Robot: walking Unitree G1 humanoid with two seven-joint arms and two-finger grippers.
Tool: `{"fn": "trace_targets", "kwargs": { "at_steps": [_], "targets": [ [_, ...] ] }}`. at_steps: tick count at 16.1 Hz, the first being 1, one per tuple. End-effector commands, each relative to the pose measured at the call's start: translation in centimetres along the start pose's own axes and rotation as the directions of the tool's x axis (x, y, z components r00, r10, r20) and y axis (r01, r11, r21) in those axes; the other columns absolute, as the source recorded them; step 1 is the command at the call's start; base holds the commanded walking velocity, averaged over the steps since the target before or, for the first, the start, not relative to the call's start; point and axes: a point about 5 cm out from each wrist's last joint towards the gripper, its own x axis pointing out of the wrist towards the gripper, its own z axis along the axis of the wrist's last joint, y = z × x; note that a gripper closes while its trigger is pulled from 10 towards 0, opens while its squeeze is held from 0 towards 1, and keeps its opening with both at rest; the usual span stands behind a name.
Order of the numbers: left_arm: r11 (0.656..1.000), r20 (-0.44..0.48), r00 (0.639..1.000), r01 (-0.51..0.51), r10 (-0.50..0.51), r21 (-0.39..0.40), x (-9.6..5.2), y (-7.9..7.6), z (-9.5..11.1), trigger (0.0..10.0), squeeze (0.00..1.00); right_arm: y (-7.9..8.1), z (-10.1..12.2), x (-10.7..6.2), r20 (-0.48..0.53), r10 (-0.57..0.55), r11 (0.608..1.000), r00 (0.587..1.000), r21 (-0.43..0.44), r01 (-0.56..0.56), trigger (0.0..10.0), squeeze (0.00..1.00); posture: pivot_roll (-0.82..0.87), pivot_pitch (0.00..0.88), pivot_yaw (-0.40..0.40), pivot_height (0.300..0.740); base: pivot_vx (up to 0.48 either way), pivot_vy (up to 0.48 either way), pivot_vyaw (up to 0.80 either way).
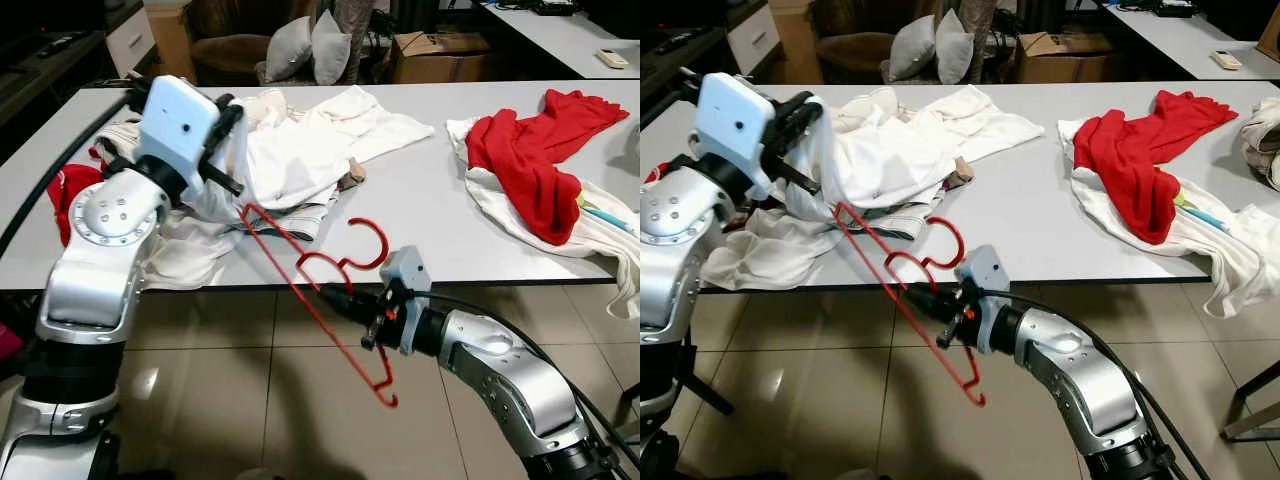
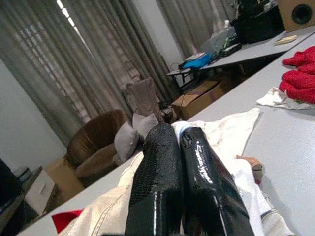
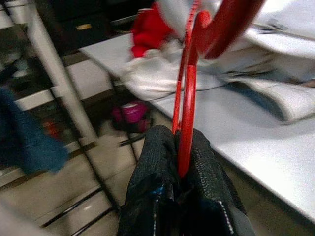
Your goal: Hang hanger
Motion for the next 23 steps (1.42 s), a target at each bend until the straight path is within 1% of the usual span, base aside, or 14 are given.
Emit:
{"fn": "trace_targets", "kwargs": {
  "at_steps": [1,4,7,8,10,12,14,15,16,17,18,19,20,23],
  "targets": [
    [0.998,0.007,1.000,-0.004,0.004,0.065,0.1,0.3,0.3,0.2,0.00,-1.0,1.0,-0.7,0.030,-0.069,0.996,0.997,-0.047,0.071,10.0,0.00,-0.05,0.000,0.054,0.740,0.000,0.000,0.00],
    [0.998,0.005,1.000,-0.011,0.010,0.067,0.1,0.4,0.2,0.4,0.00,-1.4,1.7,-1.5,0.058,-0.103,0.992,0.993,-0.067,0.107,10.0,0.00,-0.05,0.000,0.054,0.740,0.000,0.000,0.00],
    [0.995,-0.017,1.000,0.005,-0.003,0.102,-0.2,0.6,-0.3,0.0,0.00,-4.1,4.1,-3.4,0.206,-0.299,0.944,0.932,-0.080,0.321,10.0,0.00,-0.06,0.000,0.062,0.740,0.000,0.000,0.00],
    [0.991,-0.036,0.999,0.007,-0.003,0.135,-0.4,0.8,-0.7,0.0,0.00,-4.9,4.8,-4.2,0.251,-0.340,0.929,0.906,-0.059,0.365,10.0,0.00,-0.06,0.000,0.066,0.740,0.000,0.000,0.00],
    [0.984,-0.059,0.998,-0.004,0.015,0.180,-0.7,1.5,-1.1,0.0,0.00,-5.7,5.3,-5.5,0.275,-0.367,0.919,0.889,-0.042,0.392,10.0,0.00,-0.07,0.000,0.068,0.740,0.000,0.000,0.00],
    [0.979,-0.058,0.998,0.002,0.010,0.203,-0.8,1.6,-1.2,0.0,0.00,-5.9,5.0,-5.9,0.262,-0.376,0.915,0.889,-0.044,0.401,10.0,0.00,-0.07,0.000,0.068,0.740,0.000,0.000,0.00],
    [0.970,-0.088,0.996,0.002,0.020,0.244,-1.0,1.7,-1.9,0.0,0.00,-5.3,4.7,-5.8,0.246,-0.327,0.936,0.912,-0.049,0.349,10.0,0.00,-0.07,0.000,0.066,0.740,0.000,0.000,0.00],
    [0.969,-0.092,0.994,-0.030,0.054,0.246,-1.0,2.1,-2.0,0.0,0.00,-4.6,4.0,-5.8,0.183,-0.264,0.958,0.947,-0.066,0.280,10.0,0.00,-0.08,0.000,0.068,0.740,0.000,0.000,0.00],
    [0.970,-0.081,0.992,-0.076,0.097,0.229,-0.9,2.7,-2.0,0.0,0.00,-3.8,2.3,-5.9,0.042,-0.190,0.972,0.981,-0.135,0.194,10.0,0.00,-0.08,0.000,0.067,0.740,0.000,0.000,0.00],
    [0.970,-0.074,0.992,-0.083,0.102,0.229,-0.8,2.8,-1.9,0.0,0.00,-4.2,2.0,-6.1,0.028,-0.227,0.963,0.973,-0.140,0.229,10.0,0.00,-0.08,0.000,0.067,0.740,0.000,0.000,0.00],
    [0.965,-0.067,0.991,-0.097,0.117,0.244,-0.7,3.0,-1.7,0.0,0.00,-5.4,2.3,-6.4,0.077,-0.346,0.932,0.935,-0.084,0.352,10.0,0.00,-0.08,0.000,0.069,0.740,0.000,0.000,0.00],
    [0.954,-0.074,0.988,-0.108,0.133,0.279,-0.7,3.4,-1.9,0.0,0.00,-6.2,3.1,-6.8,0.137,-0.399,0.912,0.907,-0.043,0.408,10.0,0.00,-0.08,0.000,0.073,0.740,0.000,0.000,0.00],
    [0.916,-0.099,0.983,-0.106,0.156,0.387,-1.0,4.1,-2.3,0.0,0.00,-6.4,3.9,-7.3,0.191,-0.405,0.909,0.894,-0.016,0.415,10.0,0.00,-0.09,0.000,0.082,0.740,0.000,0.000,0.00],
    [0.848,-0.150,0.973,-0.073,0.177,0.525,-1.1,5.0,-3.1,0.0,0.00,-5.9,3.8,-7.6,0.190,-0.369,0.924,0.910,-0.026,0.380,10.0,0.00,-0.09,0.000,0.085,0.740,0.000,0.000,0.00]
  ]
}}
